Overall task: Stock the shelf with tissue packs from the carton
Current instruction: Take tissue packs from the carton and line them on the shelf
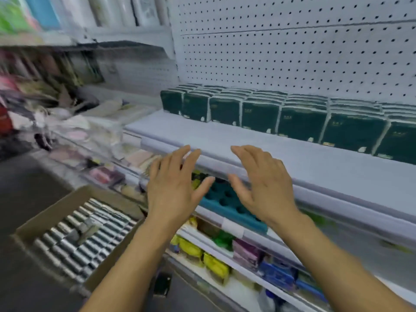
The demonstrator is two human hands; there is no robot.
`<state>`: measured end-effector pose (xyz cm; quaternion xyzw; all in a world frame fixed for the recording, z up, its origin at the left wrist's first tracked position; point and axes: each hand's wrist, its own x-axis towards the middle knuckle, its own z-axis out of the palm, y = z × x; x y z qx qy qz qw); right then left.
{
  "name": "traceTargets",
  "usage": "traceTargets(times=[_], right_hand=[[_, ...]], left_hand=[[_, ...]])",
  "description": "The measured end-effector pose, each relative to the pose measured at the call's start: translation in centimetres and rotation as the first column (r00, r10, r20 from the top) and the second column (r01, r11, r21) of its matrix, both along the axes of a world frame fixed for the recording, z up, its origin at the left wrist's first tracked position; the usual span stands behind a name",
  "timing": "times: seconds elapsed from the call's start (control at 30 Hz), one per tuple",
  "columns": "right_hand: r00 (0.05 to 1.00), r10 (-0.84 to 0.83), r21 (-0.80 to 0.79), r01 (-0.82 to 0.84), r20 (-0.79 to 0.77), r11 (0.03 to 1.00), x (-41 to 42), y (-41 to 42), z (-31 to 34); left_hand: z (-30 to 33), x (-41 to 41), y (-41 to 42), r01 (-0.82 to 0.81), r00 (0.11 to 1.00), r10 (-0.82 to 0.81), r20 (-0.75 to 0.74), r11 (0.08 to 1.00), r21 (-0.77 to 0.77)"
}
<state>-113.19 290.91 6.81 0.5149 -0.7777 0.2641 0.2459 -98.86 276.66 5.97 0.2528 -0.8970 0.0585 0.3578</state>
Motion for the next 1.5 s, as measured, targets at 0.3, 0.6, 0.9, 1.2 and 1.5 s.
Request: traceTargets(times=[0.3,0.6,0.9,1.2,1.5], right_hand=[[0.983,0.182,0.132,-0.186,0.035,0.974,13.9,-17.5,-4.4],[0.941,0.314,0.260,-0.338,0.129,0.905,21.9,-28.6,-9.1],[0.876,0.409,0.376,-0.480,0.255,0.792,23.8,-40.2,-14.6],[0.809,0.420,0.445,-0.580,0.411,0.682,23.2,-54.7,-23.9],[0.788,0.367,0.550,-0.610,0.495,0.570,24.8,-64.1,-36.5]], left_hand=[[-3.6,17.4,-13.7,-0.262,0.954,0.247,0.168,0.962,0.074],[-8.5,28.5,-22.5,-0.471,0.873,0.399,0.281,0.840,0.271],[-14.6,32.3,-29.7,-0.573,0.819,0.454,0.350,0.654,0.493],[-23.5,31.3,-41.2,-0.637,0.759,0.474,0.447,0.397,0.660],[-35.5,30.1,-49.6,-0.639,0.711,0.542,0.448,0.229,0.735]])
